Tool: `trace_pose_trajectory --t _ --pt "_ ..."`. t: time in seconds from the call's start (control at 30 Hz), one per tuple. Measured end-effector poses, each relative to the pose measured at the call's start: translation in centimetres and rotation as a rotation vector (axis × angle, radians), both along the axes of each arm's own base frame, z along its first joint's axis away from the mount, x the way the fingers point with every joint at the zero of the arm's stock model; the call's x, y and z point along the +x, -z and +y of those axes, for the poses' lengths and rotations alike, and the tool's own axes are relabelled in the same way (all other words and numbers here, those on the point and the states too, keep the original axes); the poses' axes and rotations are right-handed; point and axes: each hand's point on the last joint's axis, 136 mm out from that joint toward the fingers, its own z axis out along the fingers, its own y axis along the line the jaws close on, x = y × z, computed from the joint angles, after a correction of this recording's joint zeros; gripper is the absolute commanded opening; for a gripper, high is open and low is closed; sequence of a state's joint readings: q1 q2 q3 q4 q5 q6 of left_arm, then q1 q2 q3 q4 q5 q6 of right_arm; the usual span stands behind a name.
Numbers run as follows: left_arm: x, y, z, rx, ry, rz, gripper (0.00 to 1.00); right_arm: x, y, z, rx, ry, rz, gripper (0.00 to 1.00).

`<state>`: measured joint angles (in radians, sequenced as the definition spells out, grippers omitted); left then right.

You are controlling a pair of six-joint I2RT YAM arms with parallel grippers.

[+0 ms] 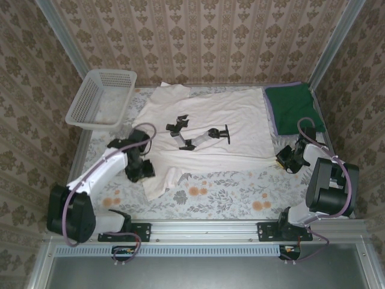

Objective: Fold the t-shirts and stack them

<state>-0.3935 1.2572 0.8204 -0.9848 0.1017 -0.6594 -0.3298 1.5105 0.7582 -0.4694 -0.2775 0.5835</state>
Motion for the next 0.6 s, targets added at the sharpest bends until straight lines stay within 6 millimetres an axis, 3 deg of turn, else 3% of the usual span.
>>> trace_pose_trajectory --t 0.07,0.2,0.33,0.6 --pt "-2.6 1.6 0.3 -0.012 -0.039 0.08 0.38 -0.1 0.1 0.2 0.006 -0.001 0.002 0.0" --pt "-5.1 3.6 0.3 -0.035 -0.099 0.176 0.35 -0.2 0.3 0.7 0.02 -0.004 0.004 0.0" --pt "-5.6 4.7 -0.3 -0.067 -0.135 0.206 0.35 -0.2 0.4 0.9 0.028 -0.003 -0.001 0.0" --pt "-4.8 5.7 -1.0 -0.09 -0.146 0.211 0.31 -0.7 0.8 1.1 0.034 0.0 0.012 0.0"
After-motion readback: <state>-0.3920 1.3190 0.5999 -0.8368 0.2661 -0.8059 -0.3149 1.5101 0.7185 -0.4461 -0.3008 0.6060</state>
